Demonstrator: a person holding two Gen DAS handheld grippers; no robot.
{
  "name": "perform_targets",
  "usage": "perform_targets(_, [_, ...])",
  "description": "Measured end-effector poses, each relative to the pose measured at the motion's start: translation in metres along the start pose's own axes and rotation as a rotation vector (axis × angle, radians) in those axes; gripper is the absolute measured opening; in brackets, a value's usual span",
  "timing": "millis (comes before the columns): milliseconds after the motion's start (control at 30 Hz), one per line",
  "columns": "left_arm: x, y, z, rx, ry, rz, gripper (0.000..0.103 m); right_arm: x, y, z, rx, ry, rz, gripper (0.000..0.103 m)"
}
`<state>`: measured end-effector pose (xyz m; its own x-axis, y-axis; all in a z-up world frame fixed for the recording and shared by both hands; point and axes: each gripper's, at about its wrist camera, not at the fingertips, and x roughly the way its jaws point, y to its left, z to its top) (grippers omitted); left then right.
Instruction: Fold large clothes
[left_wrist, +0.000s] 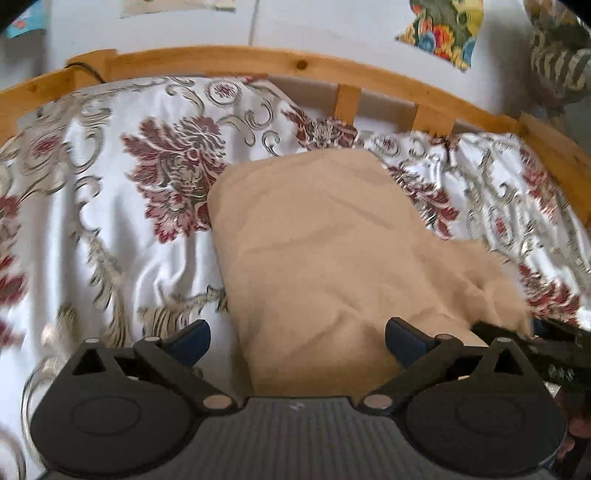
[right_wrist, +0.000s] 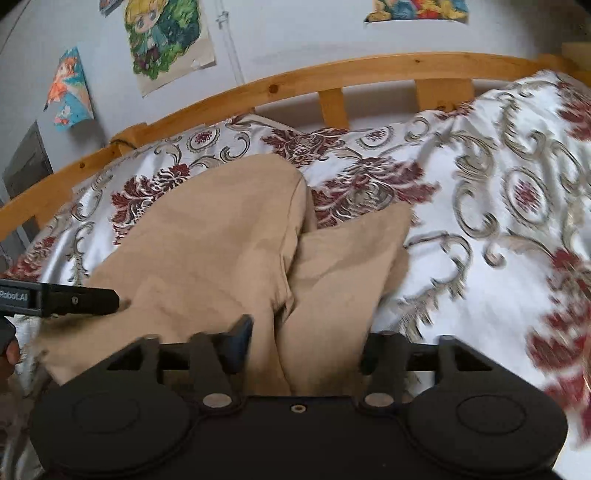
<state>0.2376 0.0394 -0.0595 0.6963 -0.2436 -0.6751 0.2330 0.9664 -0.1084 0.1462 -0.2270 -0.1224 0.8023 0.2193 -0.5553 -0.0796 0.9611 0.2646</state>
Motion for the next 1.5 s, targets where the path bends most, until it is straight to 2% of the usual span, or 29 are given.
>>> perform_targets(33, [-0.010,-0.002,-0.005,-0.018,-0.027,0.031,0.102,-0.012,-0.001,-0.006,-0.011,-0.018,-0.007,0.086])
perform_targets(100, [-0.035,-0.009,-0.020,-0.049,-0.118,0.164,0.102,-0.037,-0.002,-0.018,-0.039,-0.051,-0.016,0.091])
perform_targets(133, [-0.045,-0.013,-0.026,-0.042,-0.146,0.219,0.102,-0.049,-0.003,-0.023,-0.045,-0.072,-0.010,0.098])
perform_targets(233, [-0.071,-0.027,-0.043,0.001,-0.170,0.296,0.102,-0.072,-0.001,-0.026,-0.035,-0.116,0.003,0.102])
perform_targets(367, [-0.103,-0.039,-0.067,0.002,-0.166,0.288,0.102,-0.098,0.014,-0.022,-0.032,-0.148,0.032,0.102])
perform_targets(467, [-0.124,-0.040,-0.085,-0.030,-0.155,0.242,0.102,-0.121,0.024,-0.028,-0.055,-0.170,0.040,0.102])
perform_targets(567, [-0.139,-0.041,-0.101,-0.036,-0.148,0.222,0.102,-0.139,0.033,-0.036,-0.094,-0.171,0.017,0.102])
perform_targets(733, [-0.158,-0.043,-0.123,-0.014,-0.162,0.244,0.102,-0.162,0.042,-0.050,-0.143,-0.135,-0.031,0.102])
perform_targets(1000, [-0.164,-0.033,-0.131,-0.092,-0.174,0.213,0.102,-0.176,0.051,-0.063,-0.143,-0.147,-0.029,0.102])
perform_targets(1500, [-0.156,-0.031,-0.134,-0.102,-0.156,0.222,0.102,-0.173,0.047,-0.065,-0.132,-0.134,-0.051,0.102])
